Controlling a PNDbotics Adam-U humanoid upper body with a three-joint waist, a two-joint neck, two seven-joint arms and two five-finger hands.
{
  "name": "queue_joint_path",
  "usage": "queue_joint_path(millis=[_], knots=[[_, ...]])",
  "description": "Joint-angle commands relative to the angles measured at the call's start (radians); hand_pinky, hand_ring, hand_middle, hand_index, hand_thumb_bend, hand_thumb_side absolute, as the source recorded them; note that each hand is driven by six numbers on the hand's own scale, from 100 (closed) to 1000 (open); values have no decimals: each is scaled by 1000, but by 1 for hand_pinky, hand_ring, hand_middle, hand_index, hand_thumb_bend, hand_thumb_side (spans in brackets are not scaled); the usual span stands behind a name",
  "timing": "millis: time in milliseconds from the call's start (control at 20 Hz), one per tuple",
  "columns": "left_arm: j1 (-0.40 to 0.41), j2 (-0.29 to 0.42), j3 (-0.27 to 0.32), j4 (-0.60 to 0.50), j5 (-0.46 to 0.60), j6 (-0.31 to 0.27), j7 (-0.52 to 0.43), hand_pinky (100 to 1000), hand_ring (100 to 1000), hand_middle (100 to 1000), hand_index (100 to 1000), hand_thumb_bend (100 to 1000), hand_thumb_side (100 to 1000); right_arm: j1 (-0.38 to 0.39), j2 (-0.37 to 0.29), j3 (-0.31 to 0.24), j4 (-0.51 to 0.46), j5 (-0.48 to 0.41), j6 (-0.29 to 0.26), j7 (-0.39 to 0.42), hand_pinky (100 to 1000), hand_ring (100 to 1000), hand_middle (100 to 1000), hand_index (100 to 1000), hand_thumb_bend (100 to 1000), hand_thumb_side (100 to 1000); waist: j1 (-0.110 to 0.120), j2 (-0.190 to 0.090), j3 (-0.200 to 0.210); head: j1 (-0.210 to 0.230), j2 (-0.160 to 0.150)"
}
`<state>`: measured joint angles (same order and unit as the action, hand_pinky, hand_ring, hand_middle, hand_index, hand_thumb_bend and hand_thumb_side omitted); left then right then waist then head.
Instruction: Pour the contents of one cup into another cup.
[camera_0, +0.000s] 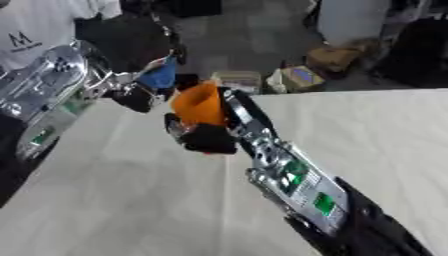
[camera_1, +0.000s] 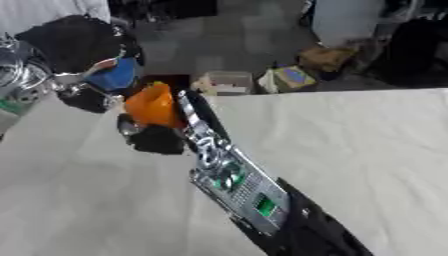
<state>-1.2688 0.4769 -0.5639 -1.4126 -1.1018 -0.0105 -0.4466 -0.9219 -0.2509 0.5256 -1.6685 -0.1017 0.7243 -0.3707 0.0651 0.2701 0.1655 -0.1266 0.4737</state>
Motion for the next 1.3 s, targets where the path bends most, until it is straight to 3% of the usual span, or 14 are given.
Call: queue_joint_path(millis=[50, 1300], knots=[[-30, 7, 7, 9, -14, -7, 6, 252, 586, 613, 755, 100, 100, -25, 2, 4, -8, 5, 13, -23, 458, 483, 481, 574, 100, 268, -1, -28, 0, -4, -5], [-42, -17, 7, 61, -44, -18, 16, 264, 582, 609, 756, 100, 100, -32, 3, 16, -15, 34, 27, -26, 457, 484, 480, 574, 100, 270, -3, -36, 5, -4, 3]])
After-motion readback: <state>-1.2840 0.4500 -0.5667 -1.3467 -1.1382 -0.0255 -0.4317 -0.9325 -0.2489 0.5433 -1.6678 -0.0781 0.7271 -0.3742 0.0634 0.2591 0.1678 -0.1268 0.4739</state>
